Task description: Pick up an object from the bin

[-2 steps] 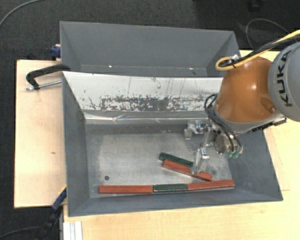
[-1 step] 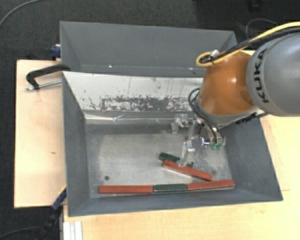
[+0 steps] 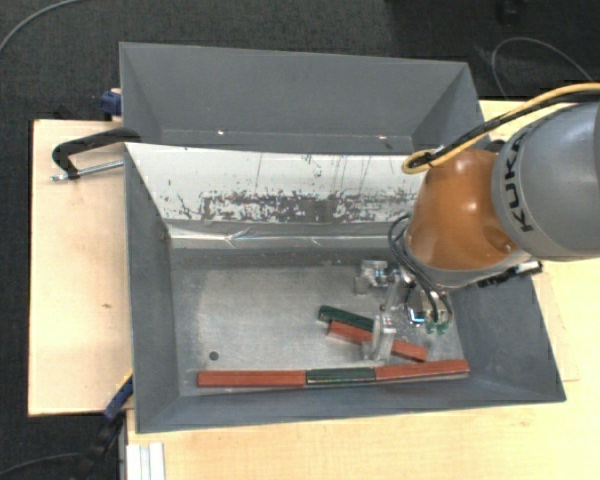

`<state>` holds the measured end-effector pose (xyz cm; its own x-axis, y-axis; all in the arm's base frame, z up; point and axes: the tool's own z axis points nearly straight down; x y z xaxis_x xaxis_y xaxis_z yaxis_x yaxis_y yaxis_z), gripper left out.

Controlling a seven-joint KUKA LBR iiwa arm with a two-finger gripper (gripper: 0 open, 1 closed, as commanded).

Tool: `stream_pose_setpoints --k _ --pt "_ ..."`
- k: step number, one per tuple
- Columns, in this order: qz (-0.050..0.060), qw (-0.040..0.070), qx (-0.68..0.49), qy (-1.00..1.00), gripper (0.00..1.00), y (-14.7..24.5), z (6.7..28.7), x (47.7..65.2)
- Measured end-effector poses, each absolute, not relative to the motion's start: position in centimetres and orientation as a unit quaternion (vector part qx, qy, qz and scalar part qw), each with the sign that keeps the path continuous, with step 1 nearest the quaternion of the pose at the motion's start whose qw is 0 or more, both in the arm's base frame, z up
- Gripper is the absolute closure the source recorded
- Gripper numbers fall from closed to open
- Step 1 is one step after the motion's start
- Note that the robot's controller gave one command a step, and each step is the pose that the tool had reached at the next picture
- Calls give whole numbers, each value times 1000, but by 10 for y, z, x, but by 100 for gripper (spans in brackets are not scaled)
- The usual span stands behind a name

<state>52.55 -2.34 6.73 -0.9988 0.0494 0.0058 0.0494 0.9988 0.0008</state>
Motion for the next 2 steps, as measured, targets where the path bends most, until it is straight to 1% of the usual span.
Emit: stream_pose_setpoints --k 1,2 --pt "0 -3 -23 -1000 100 -23 73 529" --pt "0 -7 158 -987 100 12 212 564"
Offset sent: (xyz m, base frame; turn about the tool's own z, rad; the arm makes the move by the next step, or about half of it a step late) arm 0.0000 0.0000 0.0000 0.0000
